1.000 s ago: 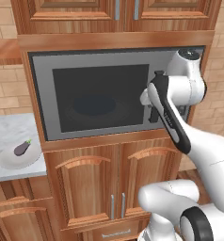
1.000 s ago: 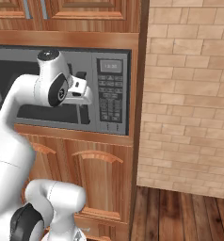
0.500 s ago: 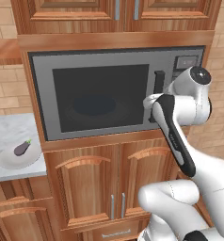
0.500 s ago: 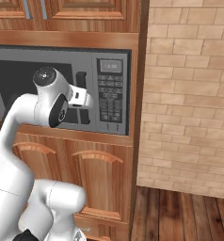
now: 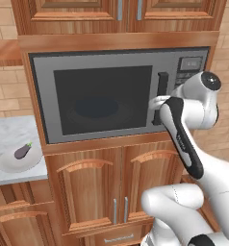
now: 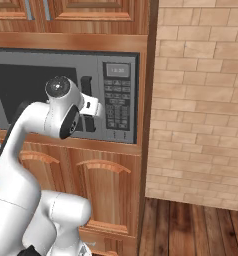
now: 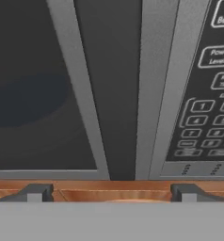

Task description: Pick the eggplant from the counter and place it in the microwave. Then turn on the microwave.

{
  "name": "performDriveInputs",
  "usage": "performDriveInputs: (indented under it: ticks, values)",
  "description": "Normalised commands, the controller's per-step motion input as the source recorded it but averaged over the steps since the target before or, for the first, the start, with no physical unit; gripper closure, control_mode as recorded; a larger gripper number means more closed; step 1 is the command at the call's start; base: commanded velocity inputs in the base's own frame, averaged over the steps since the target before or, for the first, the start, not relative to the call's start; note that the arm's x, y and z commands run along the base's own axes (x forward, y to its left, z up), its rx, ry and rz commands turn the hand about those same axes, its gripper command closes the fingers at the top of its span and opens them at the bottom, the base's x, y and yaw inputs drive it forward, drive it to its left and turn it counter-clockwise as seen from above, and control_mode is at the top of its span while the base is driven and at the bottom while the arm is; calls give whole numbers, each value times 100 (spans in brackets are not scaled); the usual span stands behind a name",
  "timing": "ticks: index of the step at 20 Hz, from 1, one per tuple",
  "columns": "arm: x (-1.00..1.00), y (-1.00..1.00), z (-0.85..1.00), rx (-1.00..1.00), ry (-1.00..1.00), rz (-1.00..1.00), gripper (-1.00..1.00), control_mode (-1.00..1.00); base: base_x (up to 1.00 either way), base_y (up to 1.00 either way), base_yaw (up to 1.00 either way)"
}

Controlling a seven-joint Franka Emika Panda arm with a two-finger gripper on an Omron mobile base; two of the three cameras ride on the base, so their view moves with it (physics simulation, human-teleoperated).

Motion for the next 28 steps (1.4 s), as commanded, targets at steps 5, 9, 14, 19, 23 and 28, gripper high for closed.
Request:
performDriveInputs:
  ticks: [5,9,14,19,23,28]
  values:
    - [18,-5,1,3,0,0,-100,-100,0,0,0]
    - [22,-1,0,0,0,3,-100,-100,0,0,0]
    - [25,0,0,0,0,5,-100,-100,0,0,0]
    - [27,0,0,0,0,4,-100,-100,0,0,0]
    - [26,0,0,0,0,3,-100,-100,0,0,0]
    - [26,0,0,0,0,1,-100,-100,0,0,0]
